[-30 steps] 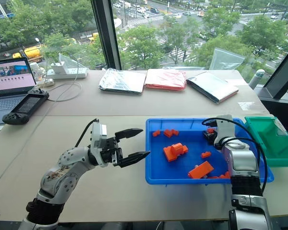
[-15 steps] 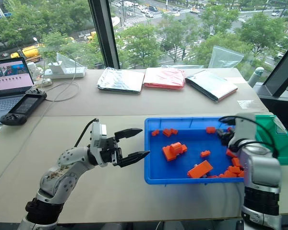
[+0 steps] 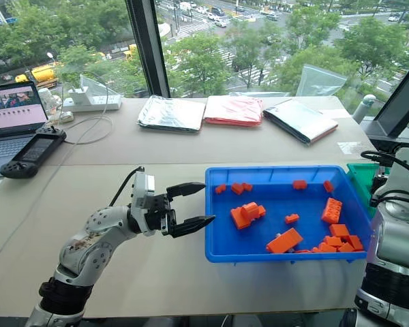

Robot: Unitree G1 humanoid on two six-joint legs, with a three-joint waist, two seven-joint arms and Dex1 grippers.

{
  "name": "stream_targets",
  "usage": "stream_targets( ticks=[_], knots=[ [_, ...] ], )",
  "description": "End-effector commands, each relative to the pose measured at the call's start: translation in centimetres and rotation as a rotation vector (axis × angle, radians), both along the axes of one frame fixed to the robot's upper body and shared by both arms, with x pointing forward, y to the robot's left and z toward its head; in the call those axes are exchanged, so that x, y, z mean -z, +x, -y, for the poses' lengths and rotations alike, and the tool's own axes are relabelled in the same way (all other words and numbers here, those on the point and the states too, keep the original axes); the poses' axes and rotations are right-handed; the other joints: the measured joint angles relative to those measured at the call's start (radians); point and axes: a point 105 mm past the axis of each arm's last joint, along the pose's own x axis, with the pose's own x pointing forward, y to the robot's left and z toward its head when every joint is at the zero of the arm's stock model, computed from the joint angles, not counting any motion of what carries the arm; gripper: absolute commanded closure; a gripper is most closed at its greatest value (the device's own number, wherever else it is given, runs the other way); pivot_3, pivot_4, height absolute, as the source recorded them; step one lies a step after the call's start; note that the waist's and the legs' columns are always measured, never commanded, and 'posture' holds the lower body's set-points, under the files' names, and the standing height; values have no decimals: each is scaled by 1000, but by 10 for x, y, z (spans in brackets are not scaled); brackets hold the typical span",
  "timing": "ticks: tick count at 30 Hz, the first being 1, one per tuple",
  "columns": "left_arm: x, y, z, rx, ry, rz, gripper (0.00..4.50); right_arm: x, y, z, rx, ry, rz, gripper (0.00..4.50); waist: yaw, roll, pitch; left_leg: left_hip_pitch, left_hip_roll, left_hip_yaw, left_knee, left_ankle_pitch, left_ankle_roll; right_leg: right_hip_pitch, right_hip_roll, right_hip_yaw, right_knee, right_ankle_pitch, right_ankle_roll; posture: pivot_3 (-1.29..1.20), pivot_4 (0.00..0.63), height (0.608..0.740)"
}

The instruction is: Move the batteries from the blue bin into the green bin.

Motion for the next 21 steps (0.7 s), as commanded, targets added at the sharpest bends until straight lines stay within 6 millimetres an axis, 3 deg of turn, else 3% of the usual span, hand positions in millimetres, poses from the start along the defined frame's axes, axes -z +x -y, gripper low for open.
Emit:
stream_targets(
  ticks=[1,3,7,15,18,21],
  knots=[
    [-8,-3,1,16,-13,36,0,-35,0,3,12,-76,118,1971,0,0,0,0,0,0,0,0,0,0,0,0,0,0,0,0,150,740],
    [-8,-3,1,12,-14,37,0,-37,0,3,10,-84,131,1059,2,0,0,0,0,0,0,0,0,0,0,0,0,0,0,0,150,740],
    [-7,-4,0,9,-13,38,0,-48,-5,6,18,-108,176,33,8,0,0,-1,0,0,1,0,0,0,0,0,0,0,0,0,150,740],
    [-6,-5,1,16,-7,40,0,-66,1,-14,-109,-107,251,33,7,0,0,-1,0,0,1,0,0,0,0,0,0,0,0,0,150,740],
    [-6,-5,0,19,-4,39,0,-67,11,-61,-457,-68,198,33,6,1,0,-1,0,0,0,0,0,0,0,0,0,0,0,0,150,740],
    [-6,-6,0,22,-5,35,0,-57,6,-93,-682,-72,53,33,6,1,0,-1,0,0,0,0,0,0,0,0,0,0,0,0,150,740]
  ],
)
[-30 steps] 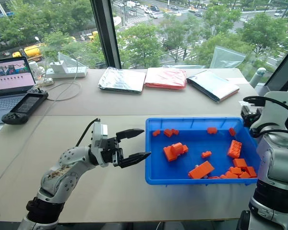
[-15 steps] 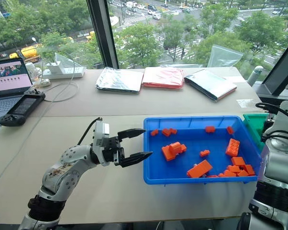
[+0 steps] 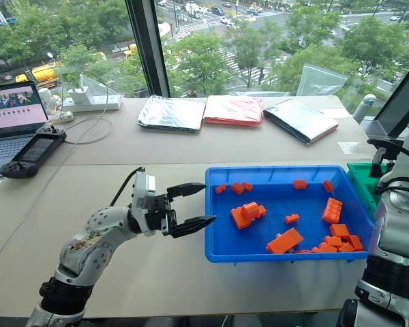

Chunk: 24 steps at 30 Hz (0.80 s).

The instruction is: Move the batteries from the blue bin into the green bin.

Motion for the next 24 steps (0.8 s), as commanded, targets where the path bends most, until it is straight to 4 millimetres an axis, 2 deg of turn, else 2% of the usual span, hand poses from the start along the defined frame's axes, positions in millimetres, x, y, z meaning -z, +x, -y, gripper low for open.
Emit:
stream_targets(
  ticks=[1,4,8,11,14,16,20,24],
  knots=[
    [-6,-6,0,21,-14,28,0,2,-16,-55,-352,-114,-166,33,2,0,0,0,0,0,0,0,0,0,0,0,0,0,0,0,150,740],
    [-6,-6,1,25,-18,21,0,15,-39,-87,-573,-243,-347,33,9,0,0,-2,0,-2,1,0,1,0,-1,-3,-2,0,0,0,150,740],
    [-6,-5,2,31,-19,22,0,9,-48,-98,-686,-299,-445,33,5,0,0,-4,0,-2,3,-1,1,0,-1,-3,-3,0,0,0,150,740],
    [-6,-5,4,39,-22,20,0,22,-65,-125,-923,-620,-671,33,4,2,1,-3,0,-1,2,-1,1,0,-1,-3,-3,0,0,0,150,740],
    [-6,-4,6,44,-23,20,0,38,-83,-135,-1107,-906,-827,33,3,2,1,-3,2,-1,2,-1,1,0,1,-4,-4,0,0,0,150,740],
    [-6,-4,7,45,-23,21,0,48,-93,-136,-1215,-1026,-896,33,3,1,1,-3,1,-1,2,-1,1,0,0,-4,-4,0,0,0,150,740],
    [-5,-4,7,45,-25,20,0,64,-90,-140,-1349,-1202,-893,33,4,1,1,-3,1,-1,3,-1,1,0,-1,-4,-4,0,0,0,150,740],
    [-5,-4,8,40,-27,21,0,75,-76,-133,-1360,-1344,-902,33,4,1,2,-3,1,-1,3,0,1,0,-1,-4,-4,0,0,0,150,740]
  ],
)
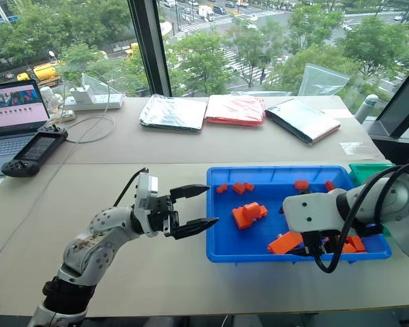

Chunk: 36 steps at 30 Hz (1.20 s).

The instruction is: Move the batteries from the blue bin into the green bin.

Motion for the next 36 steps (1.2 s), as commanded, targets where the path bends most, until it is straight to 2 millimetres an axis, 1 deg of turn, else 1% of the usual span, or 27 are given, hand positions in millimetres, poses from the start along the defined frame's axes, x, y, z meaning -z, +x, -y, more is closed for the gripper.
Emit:
stream_targets(
  ticks=[1,3,5,8,12,16,23,28,34,36],
  knots=[
    [-7,-3,1,9,-16,40,0,5,12,8,-80,-103,47,33,0,0,0,0,0,0,0,0,0,-1,0,0,0,0,0,0,150,740],
    [-7,-3,1,7,-18,39,0,7,20,8,-93,-112,69,33,1,0,0,0,0,0,0,0,0,-1,0,0,1,0,0,0,150,740],
    [-7,-4,2,4,-20,39,0,12,25,15,-111,-171,72,33,1,0,0,-1,0,0,0,0,0,-2,0,0,1,0,0,0,150,740],
    [-7,-5,2,2,-22,38,0,18,22,21,-142,-227,33,33,4,0,0,-1,-1,-1,0,0,-1,-2,0,0,1,0,0,0,150,740],
    [-7,-5,2,-2,-24,39,0,20,19,23,-172,-257,5,33,2,0,0,-1,0,-1,0,0,-1,-2,-1,0,1,0,0,0,150,740],
    [-7,-6,3,-1,-26,39,0,20,27,19,-184,-262,25,33,0,0,0,-1,0,-1,0,0,-1,-2,-1,0,2,0,0,0,150,740],
    [-6,-6,3,-7,-25,38,0,31,27,16,-210,-276,-3,33,2,0,0,-1,-1,-1,0,0,-1,-2,-1,0,2,0,0,0,150,740],
    [-7,-6,3,-11,-24,42,0,40,29,22,-208,-305,-15,33,2,0,0,-1,-1,-1,0,0,-1,-2,-1,0,3,0,0,0,150,740],
    [-8,-5,4,-13,-22,44,0,43,29,23,-213,-313,-24,33,1,0,0,-1,-1,-1,0,1,-1,-2,-1,0,3,0,0,0,150,740],
    [-8,-5,4,-14,-22,44,0,44,30,23,-216,-312,-24,431,1,0,0,-1,-1,-1,0,1,-1,-2,-1,0,3,0,0,0,150,740]
  ],
)
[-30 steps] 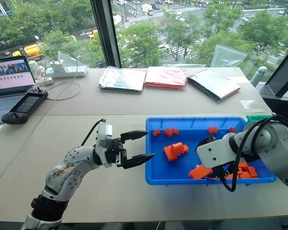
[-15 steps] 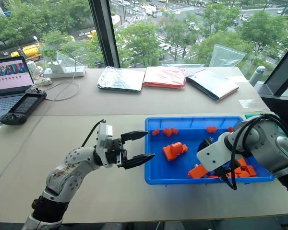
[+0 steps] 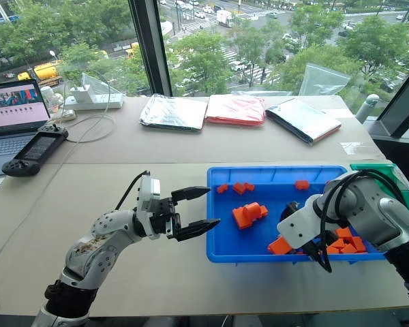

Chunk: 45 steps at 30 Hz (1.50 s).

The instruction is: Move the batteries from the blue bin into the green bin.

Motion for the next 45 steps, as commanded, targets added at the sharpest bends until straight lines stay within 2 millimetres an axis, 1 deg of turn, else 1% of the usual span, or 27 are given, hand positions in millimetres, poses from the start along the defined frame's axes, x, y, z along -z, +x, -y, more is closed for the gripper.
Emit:
stream_targets(
  ticks=[1,4,5,7,8,13,15,17,18,21,22,24,26,27,29,32,33,36,37,39,40,41,44,45],
  knots=[
    [-11,-4,3,12,-16,54,0,-2,0,0,-14,-8,9,645,0,0,0,0,0,0,0,0,0,0,0,0,0,0,0,0,150,740],
    [-12,-2,2,2,-14,60,0,-1,-3,0,-14,-4,-13,1705,1,0,0,0,0,0,0,0,0,0,0,0,0,0,0,0,150,740],
    [-12,-2,2,0,-13,62,0,-1,-5,0,-13,-3,-22,1956,1,0,0,0,0,0,0,0,0,0,0,0,0,0,0,0,150,740],
    [-12,-1,2,-4,-13,64,0,-1,-3,-1,-18,2,-13,2729,1,0,0,0,0,0,0,0,0,0,0,0,0,0,0,0,150,740],
    [-12,-1,2,-4,-13,65,0,-1,-2,-1,-20,0,-4,3023,0,0,0,0,0,0,0,0,0,0,0,0,0,0,0,0,150,740],
    [-12,-1,2,-6,-13,63,0,-1,-1,0,-13,2,-4,3047,0,0,0,0,0,0,0,0,0,0,0,0,0,0,0,0,150,740],
    [-12,-2,2,-7,-13,64,0,-5,-5,1,-1,13,-20,3047,1,0,0,0,0,0,0,0,0,0,0,0,0,0,0,0,150,740],
    [-12,-2,1,-9,-12,64,0,-12,-7,1,12,32,-23,3047,1,0,0,0,0,0,0,0,0,0,0,0,0,0,0,0,150,740],
    [-12,-2,1,-11,-12,64,0,-22,-6,1,29,57,-8,3047,1,0,0,0,0,0,0,0,0,0,0,0,0,0,0,0,150,740],
    [-12,-2,1,-13,-13,64,0,-41,-4,4,71,101,22,3047,0,0,0,0,0,0,0,0,0,0,0,0,0,0,0,0,150,740],
    [-12,-2,1,-14,-13,63,0,-46,-4,7,94,103,22,3047,0,0,0,0,0,0,0,0,0,0,0,0,0,0,0,0,150,740],
    [-12,-2,1,-14,-13,62,0,-59,3,21,180,106,58,3047,1,0,0,0,0,0,0,0,0,0,0,0,0,0,0,0,150,740],
    [-12,-2,1,-14,-12,63,0,-62,13,37,279,88,109,3047,1,0,0,0,0,0,0,0,0,0,0,0,0,0,0,0,150,740],
    [-12,-2,1,-14,-12,63,0,-61,21,44,313,73,147,3047,1,0,0,0,0,0,0,0,0,0,0,0,0,0,0,0,150,740],
    [-12,-2,1,-14,-12,63,0,-58,29,52,358,52,186,3047,0,0,0,0,0,0,0,0,0,0,0,0,0,0,0,0,150,740],
    [-12,-2,2,-11,-12,62,0,-47,36,64,411,19,208,3047,0,0,0,0,0,1,0,0,0,0,0,0,1,0,0,0,150,740],
    [-11,-1,2,-10,-12,62,0,-47,37,65,415,19,215,2547,0,0,0,0,0,1,0,0,0,0,0,0,1,0,0,0,150,740],
    [-11,-2,2,-8,-10,62,0,-54,40,59,411,58,236,1661,0,1,0,0,0,1,0,0,0,-1,0,1,1,0,0,0,150,740],
    [-11,-2,2,-7,-10,62,0,-55,40,57,406,64,238,1299,0,1,0,0,0,1,0,0,0,-1,0,1,1,0,0,0,150,740],
    [-11,-2,2,-6,-10,60,0,-61,37,47,374,102,224,588,0,1,0,0,0,1,0,0,0,-1,0,1,1,0,0,0,150,740],
    [-11,-2,2,-6,-10,60,0,-63,35,43,365,118,217,317,0,1,0,0,0,1,0,0,0,-1,0,1,1,0,0,0,150,740],
    [-11,-2,2,-5,-10,59,0,-66,31,34,335,145,193,132,0,1,0,0,0,1,0,0,0,-1,0,1,1,0,0,0,150,740],
    [-10,-2,3,-5,-11,58,0,-76,12,-5,240,285,70,132,-2,1,0,0,0,1,0,0,0,-1,0,1,1,0,0,0,150,740],
    [-10,-2,3,-5,-11,58,0,-76,8,-12,224,311,47,132,-3,1,0,0,0,0,0,0,0,-1,0,1,1,0,0,0,150,740]
  ],
)
